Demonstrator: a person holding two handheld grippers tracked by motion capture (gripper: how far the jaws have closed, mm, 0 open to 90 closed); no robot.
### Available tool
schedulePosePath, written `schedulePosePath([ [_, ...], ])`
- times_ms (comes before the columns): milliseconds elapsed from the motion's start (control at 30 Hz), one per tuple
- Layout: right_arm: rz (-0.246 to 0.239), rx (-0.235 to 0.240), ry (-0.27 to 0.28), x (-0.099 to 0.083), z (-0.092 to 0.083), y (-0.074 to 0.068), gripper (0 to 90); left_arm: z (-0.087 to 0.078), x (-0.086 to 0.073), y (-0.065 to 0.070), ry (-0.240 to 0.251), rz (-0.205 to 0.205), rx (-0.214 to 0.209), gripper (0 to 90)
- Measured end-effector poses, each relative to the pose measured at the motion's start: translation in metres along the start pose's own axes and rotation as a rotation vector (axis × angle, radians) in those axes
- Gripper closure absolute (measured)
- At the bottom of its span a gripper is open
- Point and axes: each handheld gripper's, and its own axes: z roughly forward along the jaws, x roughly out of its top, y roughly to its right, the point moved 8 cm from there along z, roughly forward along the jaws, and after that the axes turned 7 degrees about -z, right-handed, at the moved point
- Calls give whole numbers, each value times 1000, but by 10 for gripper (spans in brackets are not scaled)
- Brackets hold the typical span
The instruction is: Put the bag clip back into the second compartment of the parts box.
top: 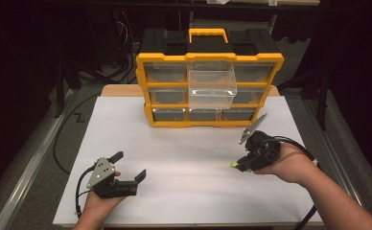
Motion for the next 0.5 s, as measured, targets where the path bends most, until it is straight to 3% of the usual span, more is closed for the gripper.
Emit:
schedulePosePath([
  [500,-19,10,-4,14,-29,-1,791,0,0,1,0,-4,-1,5],
])
